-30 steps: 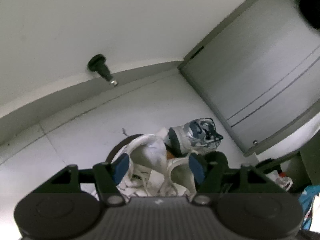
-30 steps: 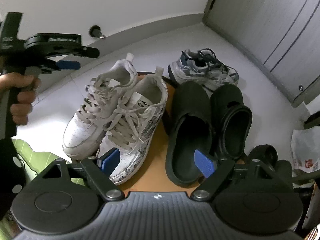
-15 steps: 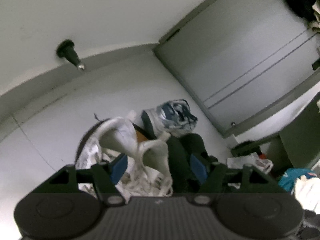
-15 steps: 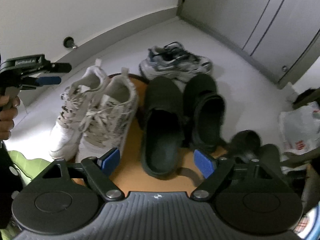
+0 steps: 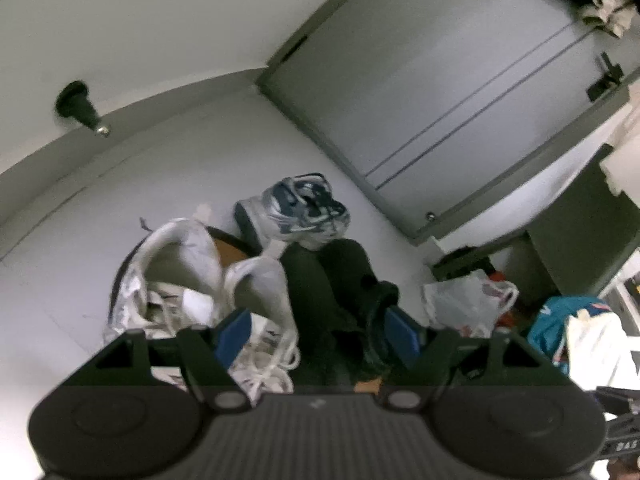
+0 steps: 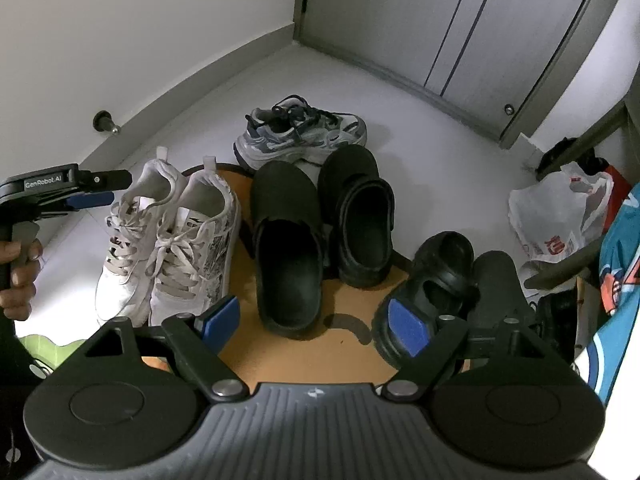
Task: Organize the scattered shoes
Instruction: 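Open the left gripper and raise it away from the white sneakers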
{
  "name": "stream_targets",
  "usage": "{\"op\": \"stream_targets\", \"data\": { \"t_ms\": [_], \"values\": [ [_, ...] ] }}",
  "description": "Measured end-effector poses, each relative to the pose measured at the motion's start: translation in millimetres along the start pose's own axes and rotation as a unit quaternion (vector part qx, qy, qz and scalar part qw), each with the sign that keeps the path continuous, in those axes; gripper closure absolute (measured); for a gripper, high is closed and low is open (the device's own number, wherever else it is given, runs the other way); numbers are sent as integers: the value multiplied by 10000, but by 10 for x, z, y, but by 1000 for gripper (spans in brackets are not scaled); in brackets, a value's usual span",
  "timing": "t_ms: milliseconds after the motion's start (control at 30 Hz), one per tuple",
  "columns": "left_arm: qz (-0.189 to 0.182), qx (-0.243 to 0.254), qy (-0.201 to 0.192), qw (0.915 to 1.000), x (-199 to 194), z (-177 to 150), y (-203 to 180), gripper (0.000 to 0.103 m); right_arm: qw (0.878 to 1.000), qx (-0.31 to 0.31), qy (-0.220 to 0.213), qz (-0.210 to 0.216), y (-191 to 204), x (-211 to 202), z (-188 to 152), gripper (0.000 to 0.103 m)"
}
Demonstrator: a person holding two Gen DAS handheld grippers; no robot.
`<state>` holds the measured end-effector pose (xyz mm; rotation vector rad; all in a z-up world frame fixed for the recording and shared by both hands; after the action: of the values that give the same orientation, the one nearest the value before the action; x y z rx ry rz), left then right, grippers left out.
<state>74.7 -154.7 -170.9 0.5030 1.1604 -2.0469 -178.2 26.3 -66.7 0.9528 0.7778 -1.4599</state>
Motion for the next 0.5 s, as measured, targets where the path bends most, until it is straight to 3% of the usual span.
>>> {"op": "stream_targets", "data": {
  "t_ms": [367, 500],
  "values": [
    [-42, 83, -70, 9999, -75, -12, -66, 23, 9995, -263, 144, 95, -78, 19, -139, 17],
    [14, 415, -49, 9991, -43, -77, -209, 23, 9998, -154, 96, 106, -204, 0, -152, 17]
  ]
}}
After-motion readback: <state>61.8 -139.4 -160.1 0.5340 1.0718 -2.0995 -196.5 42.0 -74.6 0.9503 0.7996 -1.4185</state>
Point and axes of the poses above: each gripper's, at about its wrist camera, not at the fingertips, and x roughly the way its jaws point, y to its left, z to its top, the point moved 1 cm from there along x, roughly the way its jaws point, and after that the axes turned 8 degrees about z, right-handed, at the moved point
